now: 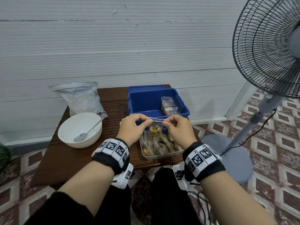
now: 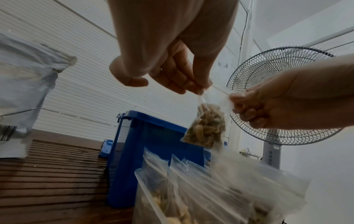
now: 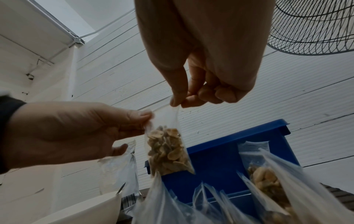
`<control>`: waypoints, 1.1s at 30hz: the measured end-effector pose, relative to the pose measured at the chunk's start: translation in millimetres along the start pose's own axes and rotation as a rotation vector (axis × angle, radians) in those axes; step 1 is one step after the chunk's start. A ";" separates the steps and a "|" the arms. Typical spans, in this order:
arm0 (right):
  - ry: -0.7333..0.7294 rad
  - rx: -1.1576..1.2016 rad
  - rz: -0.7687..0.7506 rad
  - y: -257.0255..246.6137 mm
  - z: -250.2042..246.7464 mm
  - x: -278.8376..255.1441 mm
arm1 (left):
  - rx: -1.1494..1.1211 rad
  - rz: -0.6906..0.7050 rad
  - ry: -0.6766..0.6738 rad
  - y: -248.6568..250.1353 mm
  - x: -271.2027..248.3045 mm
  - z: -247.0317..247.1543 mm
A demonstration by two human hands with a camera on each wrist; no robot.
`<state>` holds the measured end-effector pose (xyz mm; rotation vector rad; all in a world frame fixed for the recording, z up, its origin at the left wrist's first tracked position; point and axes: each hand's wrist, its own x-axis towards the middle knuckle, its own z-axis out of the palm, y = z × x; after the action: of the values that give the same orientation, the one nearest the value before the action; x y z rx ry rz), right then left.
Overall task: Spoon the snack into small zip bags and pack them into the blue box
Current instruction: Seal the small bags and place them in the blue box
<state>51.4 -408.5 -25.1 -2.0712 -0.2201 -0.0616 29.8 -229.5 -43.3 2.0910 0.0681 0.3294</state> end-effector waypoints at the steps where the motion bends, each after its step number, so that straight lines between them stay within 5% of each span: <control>1: 0.004 -0.010 -0.012 -1.1 0.2 -0.3 | 0.000 0.008 0.002 0.7 0.1 0.0; 18: -0.090 0.038 -0.098 -4.5 0.5 0.5 | -0.089 -0.009 -0.076 11.5 -0.2 -2.4; 33: -0.168 -0.195 -0.257 -0.7 -8.7 29.2 | -0.091 0.014 -0.075 11.6 7.4 -1.2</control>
<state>80.5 -412.0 -16.2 -2.2326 -0.6047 -0.0679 35.6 -233.1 -31.3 2.0120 -0.0062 0.2573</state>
